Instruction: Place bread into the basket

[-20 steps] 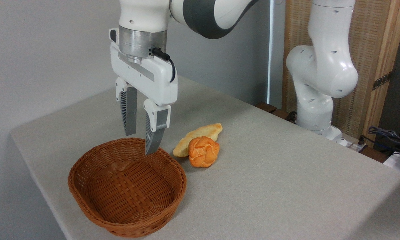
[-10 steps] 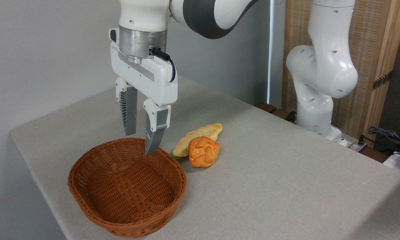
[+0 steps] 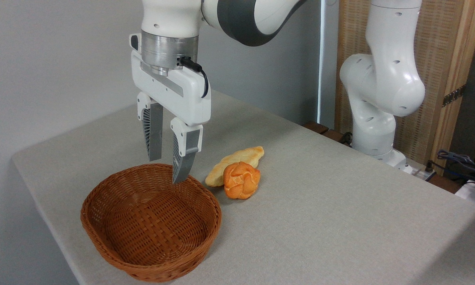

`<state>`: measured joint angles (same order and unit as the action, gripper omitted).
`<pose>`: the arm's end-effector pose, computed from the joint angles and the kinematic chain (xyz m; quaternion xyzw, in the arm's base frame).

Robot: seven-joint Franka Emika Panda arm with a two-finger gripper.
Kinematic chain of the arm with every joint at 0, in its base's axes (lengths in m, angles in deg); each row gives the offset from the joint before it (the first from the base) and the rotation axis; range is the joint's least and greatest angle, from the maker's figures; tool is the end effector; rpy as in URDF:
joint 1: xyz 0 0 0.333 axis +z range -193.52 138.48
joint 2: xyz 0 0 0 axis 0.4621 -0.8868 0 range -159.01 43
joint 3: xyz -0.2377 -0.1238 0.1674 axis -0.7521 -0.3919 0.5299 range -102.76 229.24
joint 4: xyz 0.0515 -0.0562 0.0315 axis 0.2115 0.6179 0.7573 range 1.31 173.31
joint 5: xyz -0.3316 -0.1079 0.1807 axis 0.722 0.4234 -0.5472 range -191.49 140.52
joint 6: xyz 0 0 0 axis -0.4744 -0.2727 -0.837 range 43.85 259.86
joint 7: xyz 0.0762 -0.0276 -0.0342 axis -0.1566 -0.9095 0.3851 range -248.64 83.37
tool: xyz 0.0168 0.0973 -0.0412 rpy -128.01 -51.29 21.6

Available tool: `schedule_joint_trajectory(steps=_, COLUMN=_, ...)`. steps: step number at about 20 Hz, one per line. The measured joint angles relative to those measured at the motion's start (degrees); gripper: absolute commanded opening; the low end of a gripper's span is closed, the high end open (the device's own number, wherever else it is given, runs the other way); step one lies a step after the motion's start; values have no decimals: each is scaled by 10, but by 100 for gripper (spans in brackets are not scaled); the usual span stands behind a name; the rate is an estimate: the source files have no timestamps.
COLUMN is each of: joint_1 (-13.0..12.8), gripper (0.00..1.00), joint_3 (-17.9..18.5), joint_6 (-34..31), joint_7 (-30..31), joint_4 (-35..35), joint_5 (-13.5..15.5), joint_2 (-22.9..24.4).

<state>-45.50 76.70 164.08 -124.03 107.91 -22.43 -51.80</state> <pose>0.5518 -0.0413 0.5580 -0.9169 0.3765 -0.1326 0.0049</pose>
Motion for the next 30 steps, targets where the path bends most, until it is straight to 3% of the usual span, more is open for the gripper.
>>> schedule_joint_trajectory(steps=19, joint_1=1, gripper=100, joint_3=0, joint_6=-8, joint_7=0, joint_4=0, joint_5=0, joint_2=0)
schedule_joint_trajectory(steps=26, joint_1=-3, gripper=100, joint_3=-1, joint_6=-123, joint_7=0, joint_4=1, joint_5=0, joint_2=11)
schedule_joint_trajectory(steps=30, joint_1=-4, gripper=100, joint_3=-1, joint_6=-142, joint_7=0, joint_4=40, joint_5=0, joint_2=35)
